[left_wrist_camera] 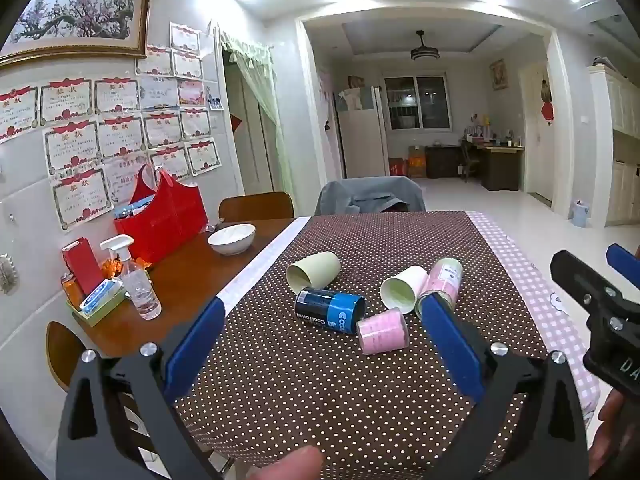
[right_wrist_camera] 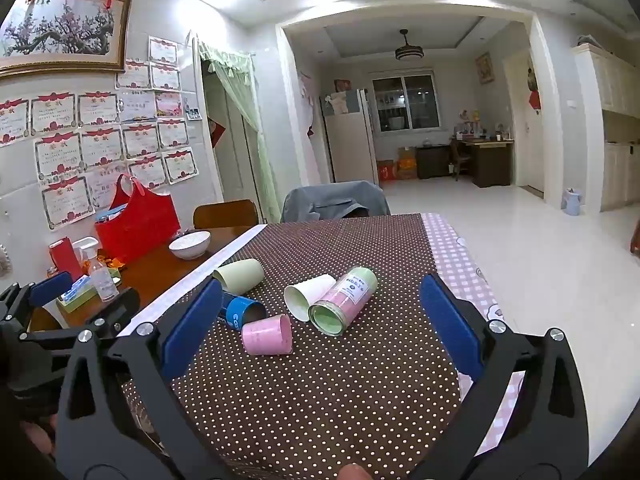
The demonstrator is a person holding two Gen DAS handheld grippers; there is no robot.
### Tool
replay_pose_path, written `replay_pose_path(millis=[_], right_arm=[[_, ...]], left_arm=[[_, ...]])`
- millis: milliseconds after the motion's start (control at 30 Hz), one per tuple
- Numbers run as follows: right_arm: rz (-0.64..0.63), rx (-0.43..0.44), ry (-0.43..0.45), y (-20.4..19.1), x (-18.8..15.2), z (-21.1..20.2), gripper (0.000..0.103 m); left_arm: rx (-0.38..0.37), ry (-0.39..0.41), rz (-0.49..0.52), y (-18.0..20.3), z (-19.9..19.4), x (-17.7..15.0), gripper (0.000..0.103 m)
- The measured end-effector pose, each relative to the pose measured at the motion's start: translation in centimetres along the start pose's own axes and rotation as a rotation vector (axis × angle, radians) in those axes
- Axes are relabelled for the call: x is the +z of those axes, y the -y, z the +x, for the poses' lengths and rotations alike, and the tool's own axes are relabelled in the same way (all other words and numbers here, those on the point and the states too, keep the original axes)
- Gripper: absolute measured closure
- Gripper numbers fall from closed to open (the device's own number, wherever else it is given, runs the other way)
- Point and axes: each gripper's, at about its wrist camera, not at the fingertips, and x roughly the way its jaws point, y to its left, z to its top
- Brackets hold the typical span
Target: Flip cup upside down
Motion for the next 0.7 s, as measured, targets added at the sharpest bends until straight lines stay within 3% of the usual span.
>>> replay_pose_path(millis=[700], right_arm=[[-0.016,0.0,-0.003,-0.3,0.8,-0.1,0.006]], left_arm=[[0.001,0.001,-0.012,0.2,0.1,-0.2,0.006]])
